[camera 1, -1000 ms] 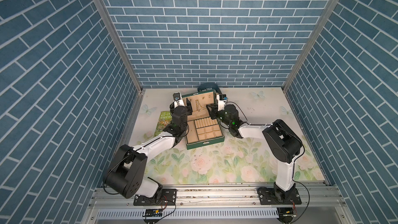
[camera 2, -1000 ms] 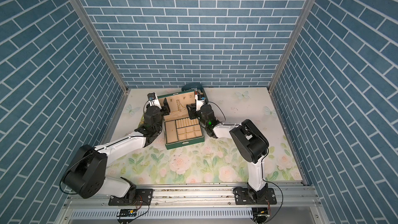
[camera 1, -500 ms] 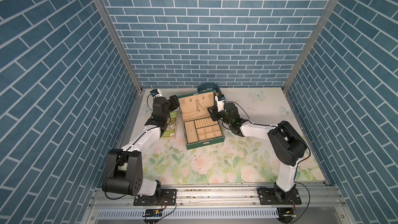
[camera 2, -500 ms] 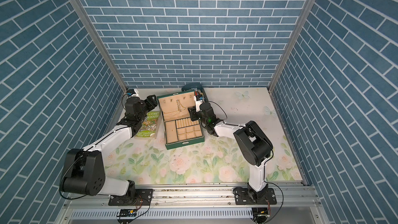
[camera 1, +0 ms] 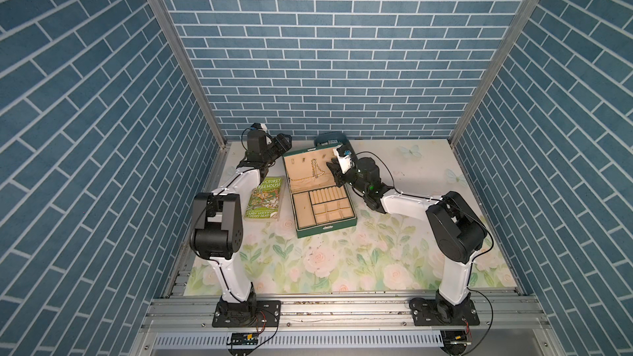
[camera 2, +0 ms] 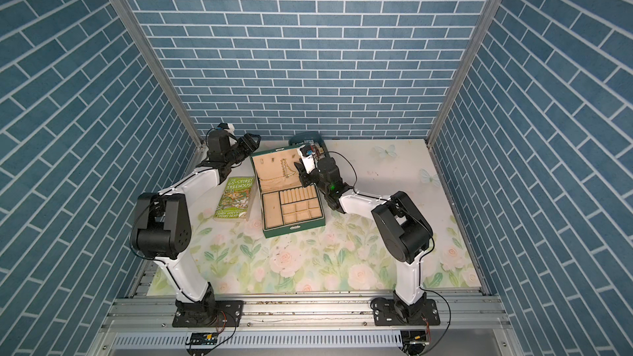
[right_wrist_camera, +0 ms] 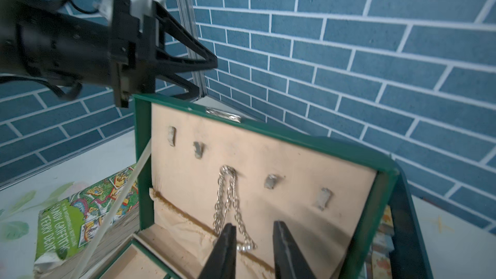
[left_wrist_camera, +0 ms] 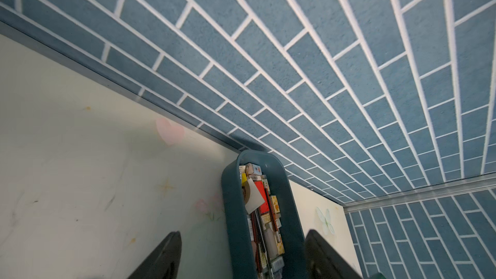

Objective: Put jewelry chain into jewelry box
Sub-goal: Close the fastener on the jewelry box.

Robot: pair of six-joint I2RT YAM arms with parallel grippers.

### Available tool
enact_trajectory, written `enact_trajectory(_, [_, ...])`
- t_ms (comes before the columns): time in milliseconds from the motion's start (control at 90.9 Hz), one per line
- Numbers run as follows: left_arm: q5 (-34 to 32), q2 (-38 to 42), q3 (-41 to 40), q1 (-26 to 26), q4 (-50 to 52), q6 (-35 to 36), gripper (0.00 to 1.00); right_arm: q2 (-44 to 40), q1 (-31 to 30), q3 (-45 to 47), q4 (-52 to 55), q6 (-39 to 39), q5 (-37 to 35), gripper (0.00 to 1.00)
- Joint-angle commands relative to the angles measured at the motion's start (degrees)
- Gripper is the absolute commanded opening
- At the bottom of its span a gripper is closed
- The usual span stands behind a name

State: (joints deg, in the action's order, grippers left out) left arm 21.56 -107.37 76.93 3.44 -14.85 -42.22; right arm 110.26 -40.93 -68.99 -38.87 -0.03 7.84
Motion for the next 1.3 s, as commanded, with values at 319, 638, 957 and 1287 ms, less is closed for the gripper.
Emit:
enact_trajectory(319, [10.85, -5.51, 3.84, 0.22, -0.21, -1.35, 0.73, 8.50, -0.99, -7.56, -3.14, -4.81, 2.36, 0.25])
enact_trajectory(638, [9.09, -4.49, 9.03, -1.38, 4.24, -0.28, 0.74, 8.46, -1.16, -7.34, -3.45, -4.87, 0.66, 0.22])
enact_trajectory(957, [13.52, -11.16, 20.88, -1.12, 11.91, 0.45, 0.74, 7.93, -1.34, -6.42, -3.25, -5.98, 0.50, 0.21])
enact_trajectory(1287, [19.39, -22.43, 37.76, 1.69, 25.38, 5.03, 0.72, 8.96, -1.71, -7.81, -2.36, -6.69, -0.69, 0.09])
